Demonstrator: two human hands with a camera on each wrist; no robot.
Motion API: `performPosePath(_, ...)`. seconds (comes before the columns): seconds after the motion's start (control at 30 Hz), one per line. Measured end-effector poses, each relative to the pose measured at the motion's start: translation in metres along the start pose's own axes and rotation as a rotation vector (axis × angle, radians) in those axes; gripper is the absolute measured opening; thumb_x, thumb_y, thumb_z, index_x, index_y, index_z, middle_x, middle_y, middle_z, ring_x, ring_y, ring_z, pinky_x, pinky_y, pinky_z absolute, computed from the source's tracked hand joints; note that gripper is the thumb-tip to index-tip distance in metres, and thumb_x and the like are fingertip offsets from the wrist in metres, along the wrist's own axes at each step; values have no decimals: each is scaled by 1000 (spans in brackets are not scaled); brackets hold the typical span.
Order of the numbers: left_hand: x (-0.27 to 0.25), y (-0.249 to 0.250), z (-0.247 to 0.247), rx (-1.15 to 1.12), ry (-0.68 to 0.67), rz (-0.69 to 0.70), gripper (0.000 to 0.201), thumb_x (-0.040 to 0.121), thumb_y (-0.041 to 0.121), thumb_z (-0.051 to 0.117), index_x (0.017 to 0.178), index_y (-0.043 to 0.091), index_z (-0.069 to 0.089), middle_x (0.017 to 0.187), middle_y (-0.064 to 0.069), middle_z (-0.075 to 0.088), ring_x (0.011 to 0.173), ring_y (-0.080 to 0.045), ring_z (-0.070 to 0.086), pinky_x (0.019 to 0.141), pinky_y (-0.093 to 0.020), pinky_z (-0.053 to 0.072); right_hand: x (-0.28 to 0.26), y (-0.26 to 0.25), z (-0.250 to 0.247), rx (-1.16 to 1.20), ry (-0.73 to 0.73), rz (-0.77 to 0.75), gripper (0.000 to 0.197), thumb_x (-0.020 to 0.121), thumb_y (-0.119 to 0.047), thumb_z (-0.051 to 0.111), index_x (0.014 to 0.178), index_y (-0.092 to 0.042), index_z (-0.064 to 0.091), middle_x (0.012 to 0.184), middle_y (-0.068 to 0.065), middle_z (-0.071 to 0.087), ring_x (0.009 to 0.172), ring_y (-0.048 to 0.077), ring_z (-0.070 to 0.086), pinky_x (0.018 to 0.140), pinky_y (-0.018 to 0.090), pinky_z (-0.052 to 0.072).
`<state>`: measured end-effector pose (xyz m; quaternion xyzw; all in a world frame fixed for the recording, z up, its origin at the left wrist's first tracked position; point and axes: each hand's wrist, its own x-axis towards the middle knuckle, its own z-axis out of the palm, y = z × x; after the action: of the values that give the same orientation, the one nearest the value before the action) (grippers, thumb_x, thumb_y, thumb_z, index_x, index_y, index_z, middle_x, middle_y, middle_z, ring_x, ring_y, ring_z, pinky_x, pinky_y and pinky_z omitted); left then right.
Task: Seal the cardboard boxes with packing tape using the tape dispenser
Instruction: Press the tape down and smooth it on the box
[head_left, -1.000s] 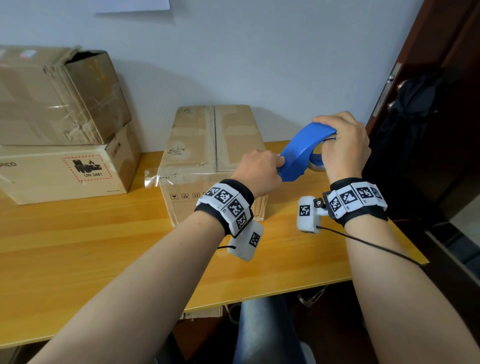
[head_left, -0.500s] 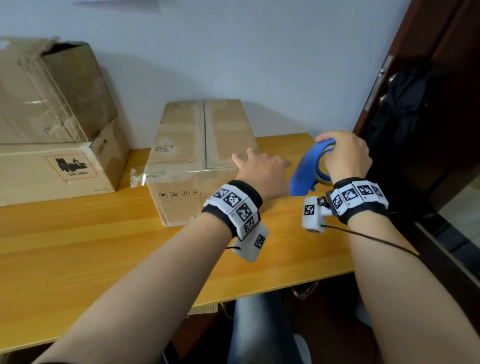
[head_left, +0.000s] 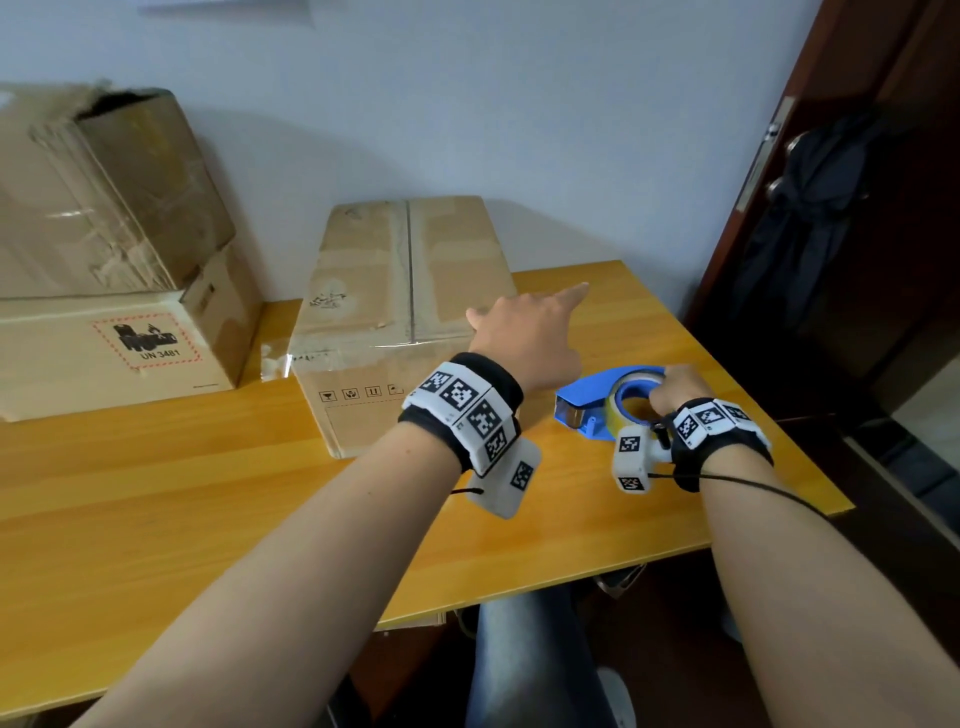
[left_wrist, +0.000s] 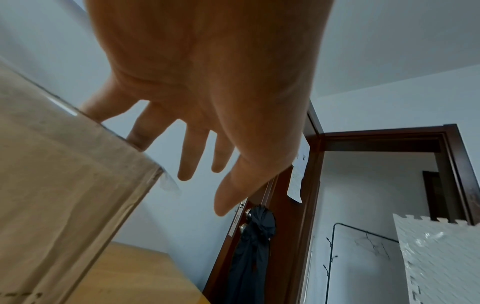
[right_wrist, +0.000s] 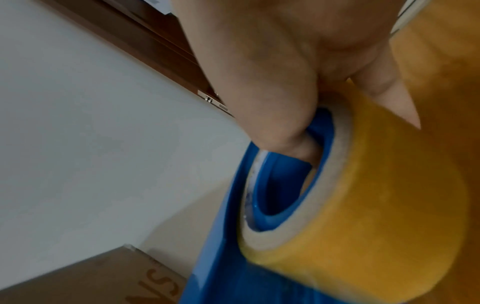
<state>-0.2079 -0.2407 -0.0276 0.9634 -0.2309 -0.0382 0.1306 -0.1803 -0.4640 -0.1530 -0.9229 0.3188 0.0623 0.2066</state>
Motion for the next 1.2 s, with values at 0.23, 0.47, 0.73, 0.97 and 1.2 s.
performPosePath(0.23,-9,-39,-16,-228,133,29,62,89,25,62,149,32,44,141,4,58,127,-19,56,104,-34,47,-19,-14,-14,54,-70,-54,59,98,-9,56,153,-17,37,146,14,51,123,36,55,103,44,45)
performPosePath(0.47,-55,-123,-40,-283,411,-114,46,92,35,63,138,29,58,125,15,66,118,-5,58,97,-22,41,-75,-75,-57,159,194,-428,31,97,-32,55,126,-31,67,138,-3,61,131,25,51,114,43,34)
performPosePath(0.73,-81,-169,-34,-336,316,-412,88,81,67,66,150,19,39,146,-9,50,130,-26,50,95,-34,42,-140,-163,-33,193,76,-828,38,93,-57,57,114,-30,74,126,-11,68,124,13,57,96,32,43)
performPosePath(0.97,-73,-171,-17,-345,327,-531,125,61,91,56,156,18,19,141,-11,54,126,-31,54,102,-46,45,-152,-184,-9,-34,181,-822,67,87,-72,52,104,-11,75,121,1,70,95,21,69,79,36,56)
performPosePath(1.2,-65,-158,-8,-276,377,-656,130,66,90,56,159,22,-5,153,-15,40,131,-39,49,106,-63,36,-156,-187,-3,-34,195,-742,69,89,-76,42,115,-20,73,129,-4,58,106,23,62,84,38,53)
